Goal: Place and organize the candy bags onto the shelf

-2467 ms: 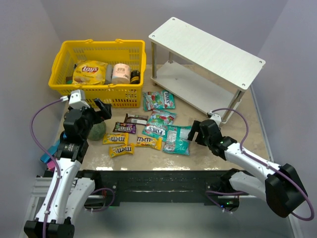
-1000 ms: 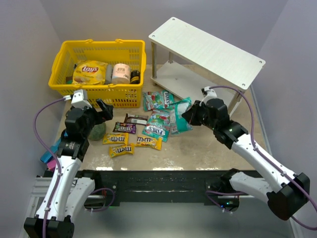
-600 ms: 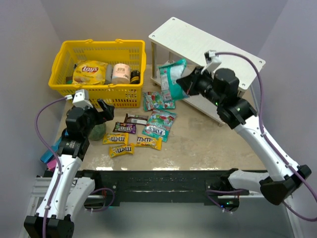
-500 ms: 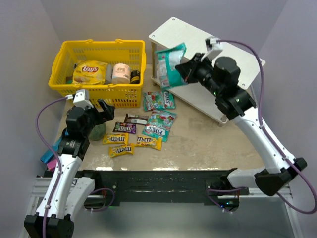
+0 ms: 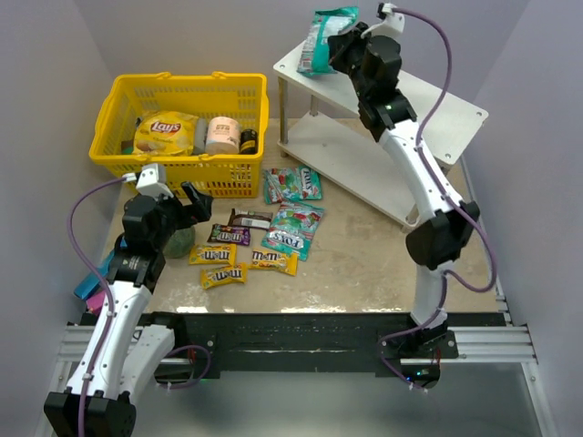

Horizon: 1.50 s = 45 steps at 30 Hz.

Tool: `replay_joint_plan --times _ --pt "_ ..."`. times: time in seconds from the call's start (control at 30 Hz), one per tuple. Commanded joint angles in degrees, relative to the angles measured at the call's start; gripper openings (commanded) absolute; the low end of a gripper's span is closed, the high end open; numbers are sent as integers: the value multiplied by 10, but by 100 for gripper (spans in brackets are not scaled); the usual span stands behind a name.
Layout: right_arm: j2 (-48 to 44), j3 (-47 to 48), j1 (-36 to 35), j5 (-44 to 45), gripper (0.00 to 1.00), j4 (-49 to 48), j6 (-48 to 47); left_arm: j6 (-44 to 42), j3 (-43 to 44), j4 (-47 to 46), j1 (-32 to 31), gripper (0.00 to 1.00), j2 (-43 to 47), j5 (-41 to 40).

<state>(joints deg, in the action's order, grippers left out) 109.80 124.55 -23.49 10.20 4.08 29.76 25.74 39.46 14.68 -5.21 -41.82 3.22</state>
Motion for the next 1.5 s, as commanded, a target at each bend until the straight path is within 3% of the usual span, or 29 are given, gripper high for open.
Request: replay_joint_plan --times 0.0,0.03,0.13,0.17,0.2,0.33,0.5,0.63,0.77,0.9,1.3,1.47 --pt "83 103 13 48 0 12 78 -7 -2 -18 4 99 -4 14" --pt "95 111 15 57 4 21 93 -7 -2 -18 4 100 -5 15" --pt "84 71 16 91 32 32 101 -6 -1 -17 4 100 -8 14" --pt "64 50 16 99 46 25 103 -5 -1 -18 4 100 -8 14" --pt "53 29 15 108 50 8 106 -5 -2 -18 4 100 -8 16" --pt "31 -7 17 134 53 11 104 -3 -3 -20 4 99 -9 19" --pt "31 0 17 120 48 15 94 -2 -2 -19 4 100 -10 19" --pt "52 45 19 101 62 39 81 -3 -2 -18 4 99 -10 15" --pt "76 81 26 86 70 81 83 -3 -1 -18 4 99 -12 16" --pt "94 89 35 62 72 82 91 -4 -1 -18 4 100 -12 14" --pt "154 148 60 -8 52 67 103 -5 2 -14 4 100 -15 9" --pt "161 148 63 -36 49 55 119 -5 2 -13 5 100 -15 7"
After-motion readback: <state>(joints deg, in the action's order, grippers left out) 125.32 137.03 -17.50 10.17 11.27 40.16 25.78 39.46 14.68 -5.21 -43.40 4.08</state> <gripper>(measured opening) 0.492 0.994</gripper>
